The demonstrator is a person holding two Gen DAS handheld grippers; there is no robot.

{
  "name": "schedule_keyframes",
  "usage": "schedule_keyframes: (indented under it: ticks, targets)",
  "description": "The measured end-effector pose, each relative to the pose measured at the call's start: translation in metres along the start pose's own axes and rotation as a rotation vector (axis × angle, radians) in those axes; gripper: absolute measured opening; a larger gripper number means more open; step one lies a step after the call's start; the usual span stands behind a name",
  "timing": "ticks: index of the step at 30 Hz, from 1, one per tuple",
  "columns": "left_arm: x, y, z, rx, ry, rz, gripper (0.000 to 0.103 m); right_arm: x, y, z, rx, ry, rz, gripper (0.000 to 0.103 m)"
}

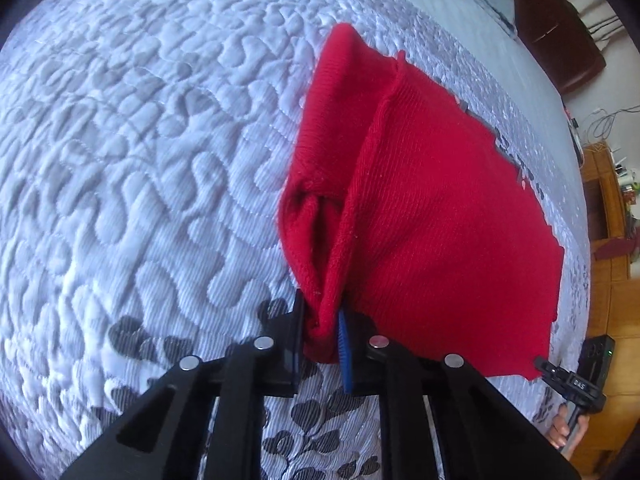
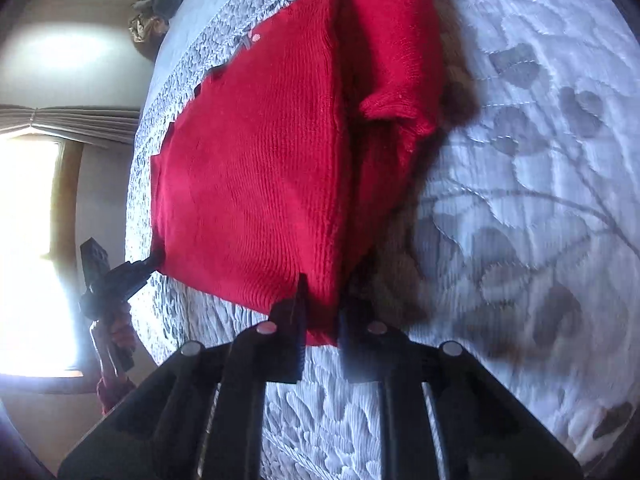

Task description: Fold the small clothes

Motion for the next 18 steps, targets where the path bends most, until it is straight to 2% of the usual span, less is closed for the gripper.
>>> schedule_keyframes:
  ticks: [3,6,18]
  targets:
    - [0.015,-0.009,0.01,-0.027,-0.025,0.001,0.013,0.015,-0.001,0.012,0.005,-0.008,0.014,0.007]
    - [0.03,-0.019,0.025,-0.06,-0.014,-0.005,0.013,0.033,0.001,0.029,0.02,-0.006,0.037,0.006]
    - [0.064,-0.047,0.141,-0.168,0.089,0.004,0.013,0.083,-0.018,0.142,0.091,0.003,0.159,0.007]
Point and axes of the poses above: each gripper's, at about its wrist camera, not at the fingertips, and x roughly against the way its jaws point, y to its left, z to its underside, the point moved 3 cm from there along -x, roughly the way its jaws point, and after that the axes turned 14 degrees about z, right-handed, at the moved point
